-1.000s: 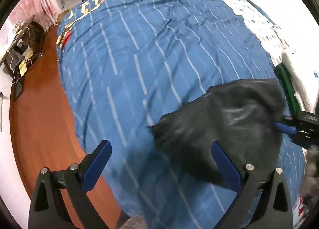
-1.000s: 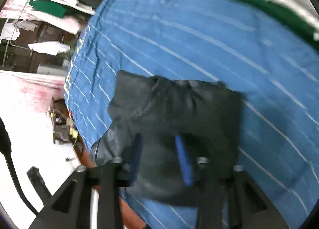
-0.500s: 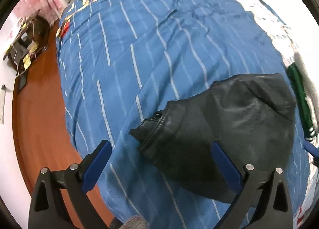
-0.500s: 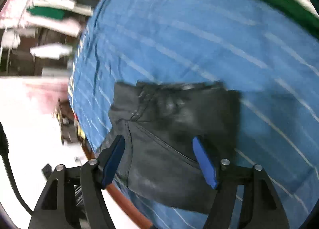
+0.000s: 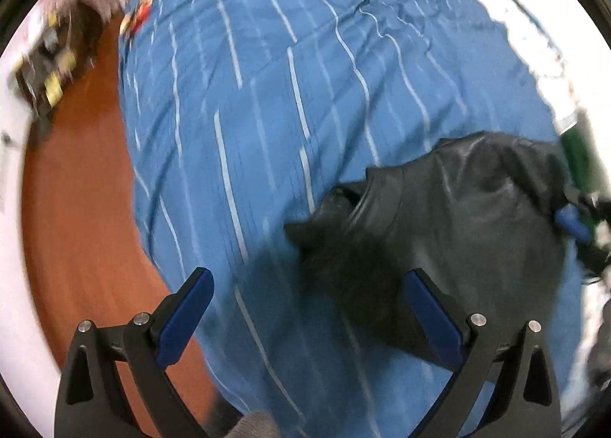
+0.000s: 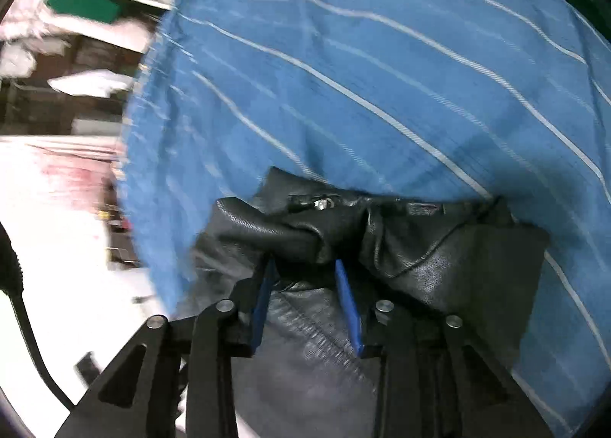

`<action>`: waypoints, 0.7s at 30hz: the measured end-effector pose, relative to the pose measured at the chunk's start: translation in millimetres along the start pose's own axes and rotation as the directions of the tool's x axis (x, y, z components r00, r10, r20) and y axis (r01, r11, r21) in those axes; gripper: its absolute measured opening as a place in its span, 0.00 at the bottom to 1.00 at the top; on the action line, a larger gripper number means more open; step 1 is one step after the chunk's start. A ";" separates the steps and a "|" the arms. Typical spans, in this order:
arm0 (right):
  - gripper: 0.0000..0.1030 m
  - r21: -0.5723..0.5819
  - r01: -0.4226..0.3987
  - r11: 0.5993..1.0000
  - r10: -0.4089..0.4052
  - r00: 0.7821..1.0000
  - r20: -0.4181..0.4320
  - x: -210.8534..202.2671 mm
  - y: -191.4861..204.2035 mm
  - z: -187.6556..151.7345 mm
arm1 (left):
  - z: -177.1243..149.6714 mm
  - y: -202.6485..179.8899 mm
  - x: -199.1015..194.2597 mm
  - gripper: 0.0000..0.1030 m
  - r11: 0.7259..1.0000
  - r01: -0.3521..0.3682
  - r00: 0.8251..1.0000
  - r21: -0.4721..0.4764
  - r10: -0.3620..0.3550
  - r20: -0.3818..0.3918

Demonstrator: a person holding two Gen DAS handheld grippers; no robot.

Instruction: Fold large clothes

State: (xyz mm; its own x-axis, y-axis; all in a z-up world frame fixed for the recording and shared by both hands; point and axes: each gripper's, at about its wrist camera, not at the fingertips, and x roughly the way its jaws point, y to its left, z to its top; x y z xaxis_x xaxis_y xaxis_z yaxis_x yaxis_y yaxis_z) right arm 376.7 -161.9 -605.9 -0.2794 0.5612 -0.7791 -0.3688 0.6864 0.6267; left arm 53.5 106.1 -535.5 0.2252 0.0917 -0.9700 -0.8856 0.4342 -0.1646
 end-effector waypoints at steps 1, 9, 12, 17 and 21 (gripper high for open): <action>0.51 0.016 -0.039 0.999 0.039 0.999 0.022 -19.1 -6.2 -7.6 | -4.7 4.8 -3.1 1.00 0.999 0.031 0.999 -0.040 -0.032 -0.005; 0.82 0.270 -0.167 0.948 0.180 0.983 -0.026 -46.2 -124.1 -94.5 | -16.4 3.0 44.3 0.98 0.885 0.319 0.942 -0.338 -0.335 0.011; 0.82 0.325 -0.256 0.910 0.275 0.961 -0.013 -15.7 -152.0 -105.3 | 2.0 -5.3 46.6 0.87 0.897 0.312 0.950 -0.313 -0.305 0.074; 0.84 0.295 -0.427 0.855 0.447 0.894 0.000 33.9 -140.8 -84.3 | 22.2 -3.8 49.0 0.35 0.898 0.332 0.943 -0.289 -0.316 0.099; 0.87 0.253 -0.393 0.884 0.413 0.910 -0.027 62.6 -108.4 -62.9 | 30.6 -9.4 39.7 0.28 0.922 0.315 0.948 -0.223 -0.296 0.115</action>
State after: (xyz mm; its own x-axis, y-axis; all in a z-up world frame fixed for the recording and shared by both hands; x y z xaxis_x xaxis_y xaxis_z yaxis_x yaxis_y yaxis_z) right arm 343.5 -230.3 -723.6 -0.4303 0.7820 -0.4509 0.0086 0.5031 0.8642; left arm 83.2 133.1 -567.0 0.5223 0.0612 -0.8505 -0.8367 0.2296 -0.4973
